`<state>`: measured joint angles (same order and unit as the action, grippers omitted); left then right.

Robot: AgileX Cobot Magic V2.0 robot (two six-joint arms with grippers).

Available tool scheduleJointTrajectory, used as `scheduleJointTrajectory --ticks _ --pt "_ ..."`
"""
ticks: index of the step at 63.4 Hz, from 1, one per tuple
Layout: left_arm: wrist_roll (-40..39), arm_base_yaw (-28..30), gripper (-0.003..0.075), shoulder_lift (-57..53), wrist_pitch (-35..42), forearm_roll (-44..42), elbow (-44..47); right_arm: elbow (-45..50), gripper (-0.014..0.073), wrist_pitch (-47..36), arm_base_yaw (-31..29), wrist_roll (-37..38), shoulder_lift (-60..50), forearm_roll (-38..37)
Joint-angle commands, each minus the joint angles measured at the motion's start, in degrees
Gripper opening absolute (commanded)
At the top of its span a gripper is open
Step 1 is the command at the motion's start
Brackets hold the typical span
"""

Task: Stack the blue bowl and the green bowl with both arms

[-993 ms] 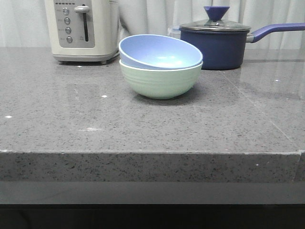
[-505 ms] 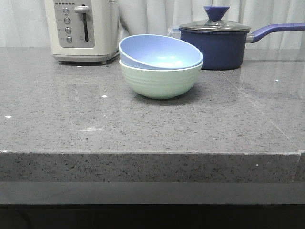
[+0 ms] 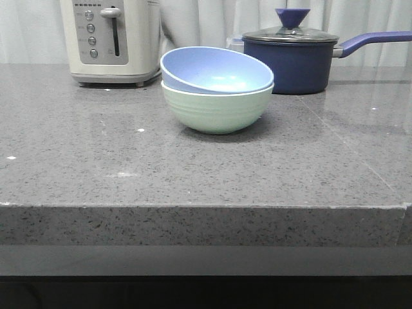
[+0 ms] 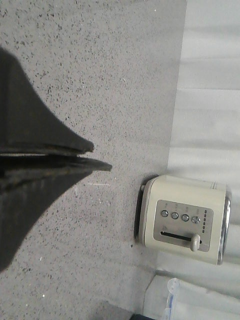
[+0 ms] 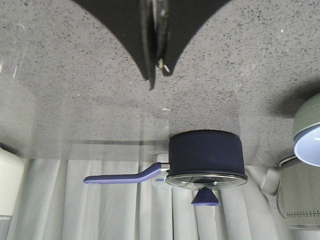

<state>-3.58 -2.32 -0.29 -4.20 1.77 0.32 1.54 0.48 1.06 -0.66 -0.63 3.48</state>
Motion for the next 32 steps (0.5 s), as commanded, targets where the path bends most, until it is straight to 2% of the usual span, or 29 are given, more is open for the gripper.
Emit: scheduleJointTrajectory --ticks 1,32 --pt "-0.1 -0.1 -0.0020 -0.9 4.8 0.5 0.3 -0.9 -0.0054 -3.5 -0.4 -0.2 -1.1 -0.7" --pt "-0.1 -0.1 -0.0020 -0.9 4.8 0.5 0.3 -0.9 -0.0054 -1.2 -1.1 -0.2 -1.1 -0.7"
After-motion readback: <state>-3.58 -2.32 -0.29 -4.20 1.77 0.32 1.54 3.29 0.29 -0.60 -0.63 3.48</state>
